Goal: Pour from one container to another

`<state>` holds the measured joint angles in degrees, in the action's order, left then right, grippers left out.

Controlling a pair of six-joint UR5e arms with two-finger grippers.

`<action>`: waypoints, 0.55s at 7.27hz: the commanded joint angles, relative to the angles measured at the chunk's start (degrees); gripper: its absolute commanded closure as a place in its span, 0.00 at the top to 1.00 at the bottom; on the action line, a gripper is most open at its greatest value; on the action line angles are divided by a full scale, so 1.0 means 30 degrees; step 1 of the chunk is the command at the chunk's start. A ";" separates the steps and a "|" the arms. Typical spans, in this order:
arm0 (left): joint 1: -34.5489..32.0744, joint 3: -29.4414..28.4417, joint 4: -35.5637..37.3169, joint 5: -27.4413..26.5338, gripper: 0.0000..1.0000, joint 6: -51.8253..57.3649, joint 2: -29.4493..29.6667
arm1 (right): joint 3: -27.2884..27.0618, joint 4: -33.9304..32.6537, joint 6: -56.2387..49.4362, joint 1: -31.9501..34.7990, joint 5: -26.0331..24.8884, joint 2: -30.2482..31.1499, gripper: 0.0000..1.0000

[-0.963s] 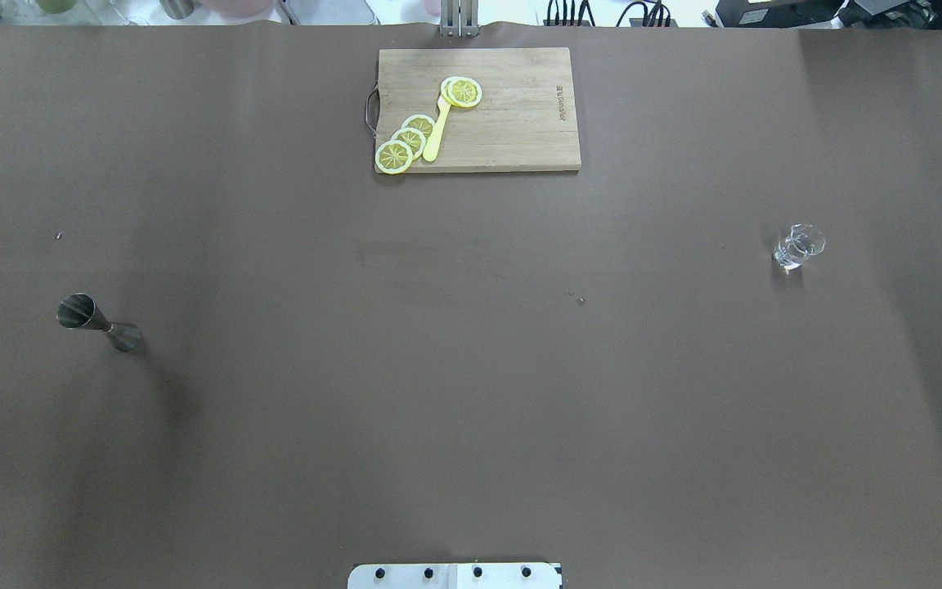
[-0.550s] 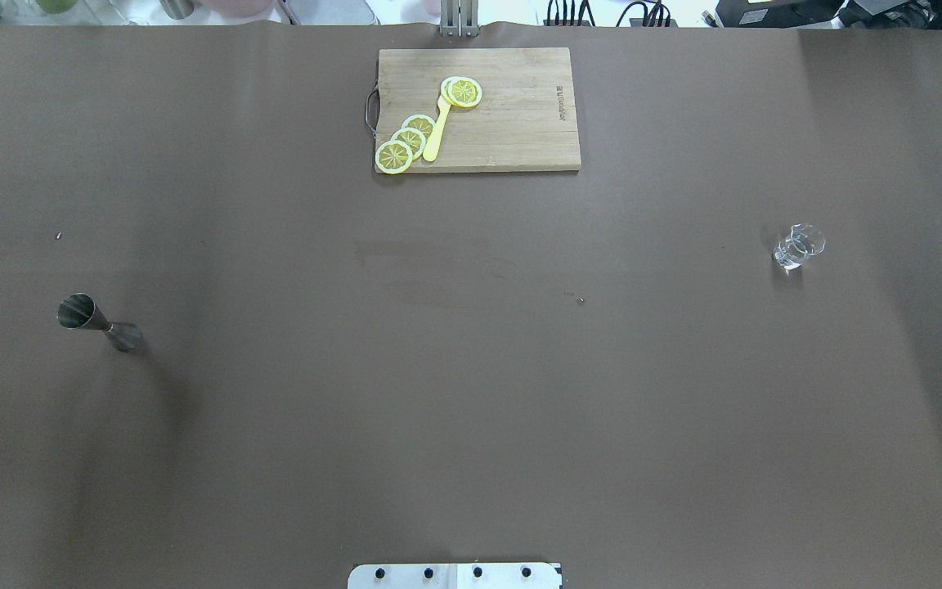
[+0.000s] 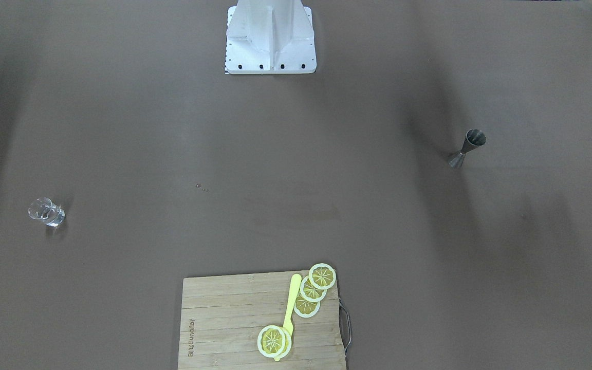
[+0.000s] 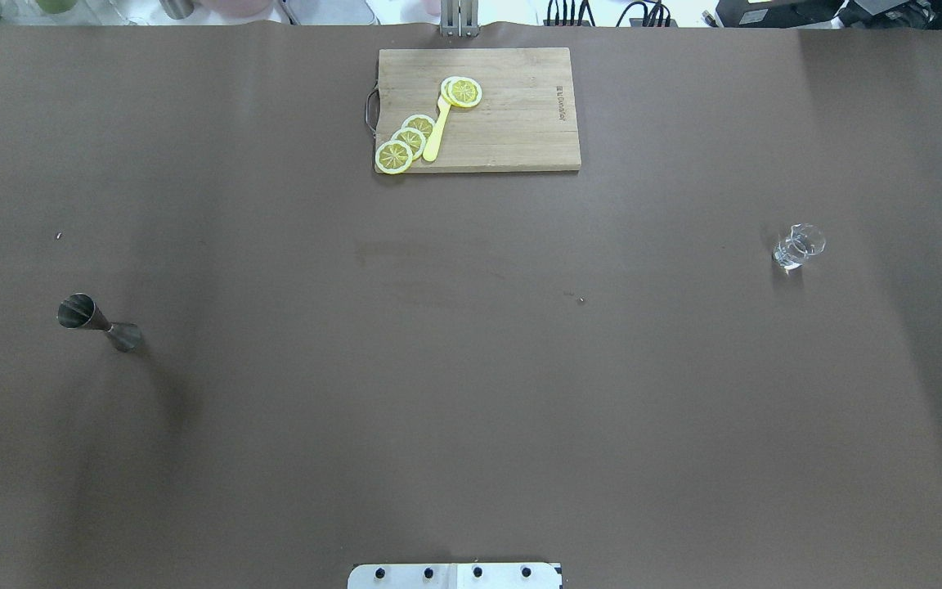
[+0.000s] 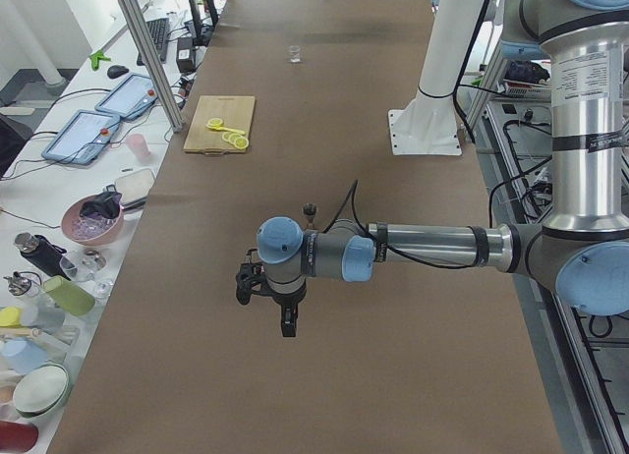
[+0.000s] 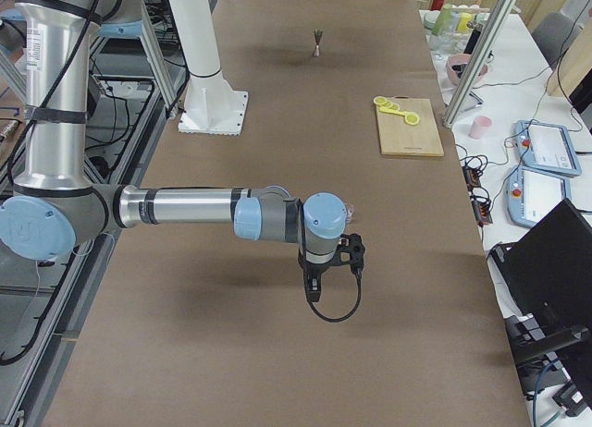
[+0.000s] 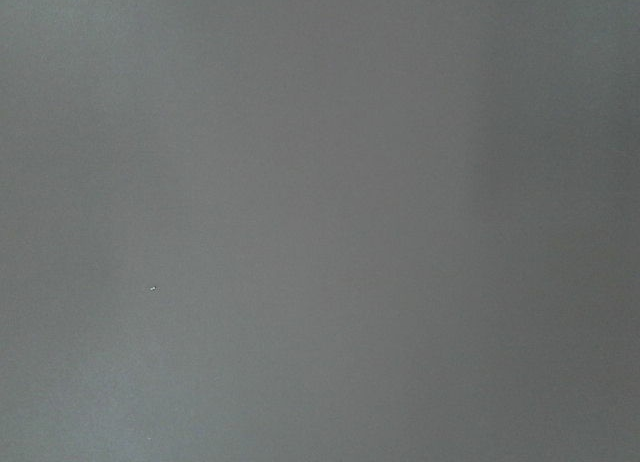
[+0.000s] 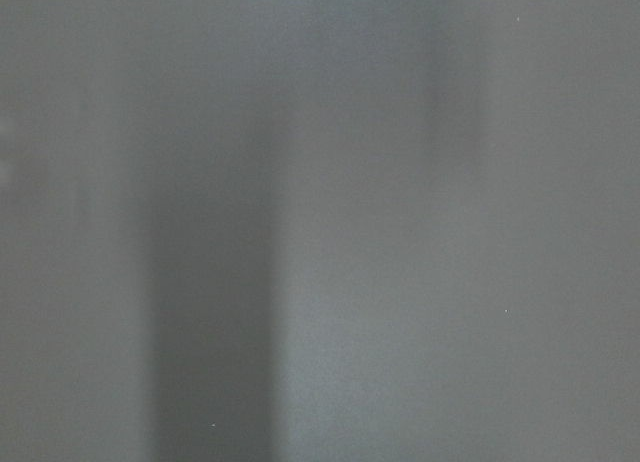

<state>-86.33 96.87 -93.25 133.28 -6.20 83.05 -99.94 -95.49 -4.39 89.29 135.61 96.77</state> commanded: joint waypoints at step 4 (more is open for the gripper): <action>-0.0022 -0.0033 -0.0029 -0.0012 0.99 0.0103 0.0001 | -0.0145 0.0158 -0.0029 -0.0027 0.0266 0.0378 1.00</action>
